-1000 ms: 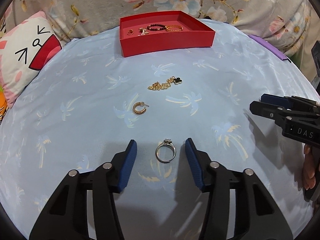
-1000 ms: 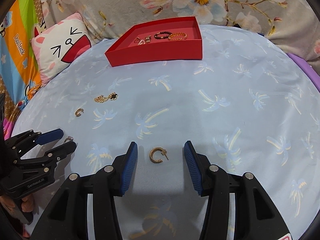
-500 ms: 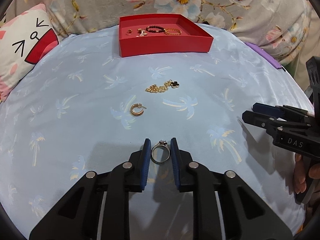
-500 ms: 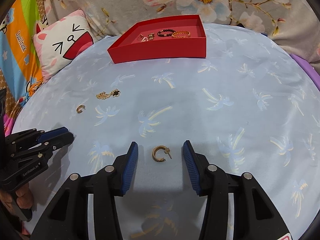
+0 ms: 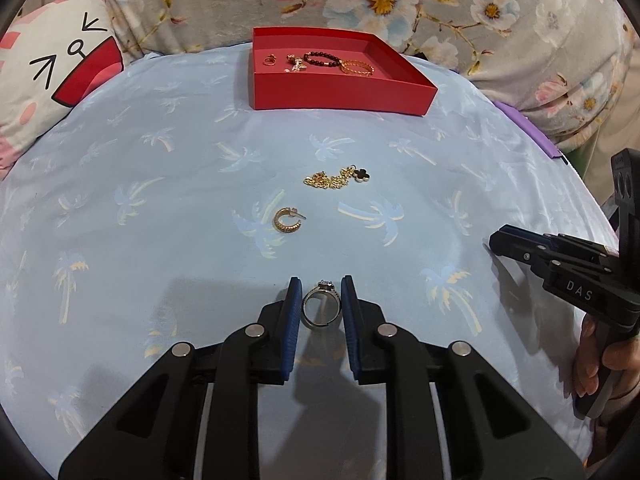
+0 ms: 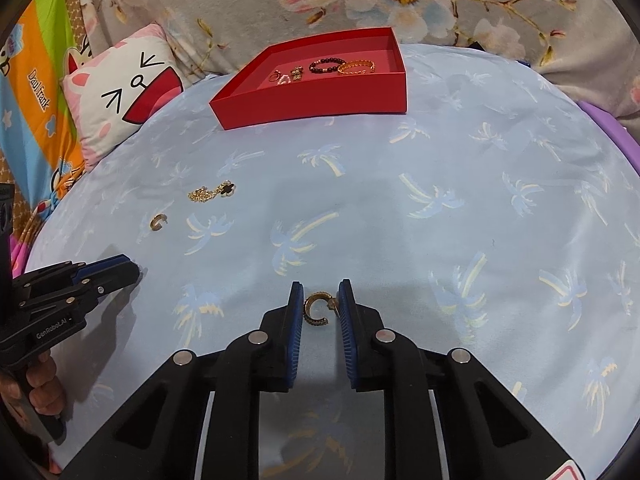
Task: Organize jewelry
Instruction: 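Lower the diamond ring and hoop earring into the red box and open both grippers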
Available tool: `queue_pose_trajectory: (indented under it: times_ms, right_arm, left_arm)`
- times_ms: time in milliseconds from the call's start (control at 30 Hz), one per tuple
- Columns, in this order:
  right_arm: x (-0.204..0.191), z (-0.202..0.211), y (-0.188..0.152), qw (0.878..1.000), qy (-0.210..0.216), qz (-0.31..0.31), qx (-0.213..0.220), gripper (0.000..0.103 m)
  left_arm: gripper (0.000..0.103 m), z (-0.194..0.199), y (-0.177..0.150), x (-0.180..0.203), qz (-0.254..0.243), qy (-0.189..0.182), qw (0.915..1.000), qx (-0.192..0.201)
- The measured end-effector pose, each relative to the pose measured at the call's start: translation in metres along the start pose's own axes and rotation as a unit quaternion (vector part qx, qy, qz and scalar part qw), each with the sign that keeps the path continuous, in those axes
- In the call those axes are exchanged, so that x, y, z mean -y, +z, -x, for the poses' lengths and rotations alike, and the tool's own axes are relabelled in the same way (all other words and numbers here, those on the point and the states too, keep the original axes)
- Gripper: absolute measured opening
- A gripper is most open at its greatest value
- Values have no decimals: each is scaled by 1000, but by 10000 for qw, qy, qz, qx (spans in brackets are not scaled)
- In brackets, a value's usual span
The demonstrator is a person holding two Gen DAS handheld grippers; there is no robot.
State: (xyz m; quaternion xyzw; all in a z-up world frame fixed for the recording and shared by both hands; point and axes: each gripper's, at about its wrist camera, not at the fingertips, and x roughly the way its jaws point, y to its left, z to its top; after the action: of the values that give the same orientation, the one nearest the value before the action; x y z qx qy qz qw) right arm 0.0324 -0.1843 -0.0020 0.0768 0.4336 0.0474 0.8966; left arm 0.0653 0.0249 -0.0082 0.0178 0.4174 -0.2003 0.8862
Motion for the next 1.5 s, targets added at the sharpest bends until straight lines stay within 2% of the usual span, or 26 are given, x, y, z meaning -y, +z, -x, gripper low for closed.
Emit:
queue_pose_trajectory:
  times_ms: [167, 300, 500, 667, 867, 1033, 1233, 1500]
  right_arm:
    - [0, 4, 4, 10000, 15, 9, 30, 17]
    - [-3, 14, 20, 9998, 83, 150, 115, 17]
    - [-6, 26, 74, 9982, 261, 413, 357, 17]
    - [-6, 19, 136, 9965, 336, 482, 603, 17]
    - [9, -20, 210, 9971, 442, 146, 610, 17]
    - [14, -64, 246, 9981, 445, -17, 436, 17]
    - [6, -127, 262, 9989, 459, -42, 33, 17]
    - [4, -172, 264, 9980, 544, -99, -292, 17]
  left_arm:
    - [19, 7, 7, -13, 176, -73, 9998, 56]
    - [19, 13, 23, -23, 120, -25, 9998, 144]
    - [19, 17, 72, -34, -148, 13, 9994, 320]
    - [19, 12, 130, -36, -277, 25, 9978, 610]
    - [19, -18, 202, -35, -383, 52, 9958, 826]
    - [19, -68, 248, -33, -343, 48, 9973, 653]
    - [19, -125, 273, -38, -123, 6, 9995, 275]
    - [20, -161, 278, -45, -20, 47, 10000, 16]
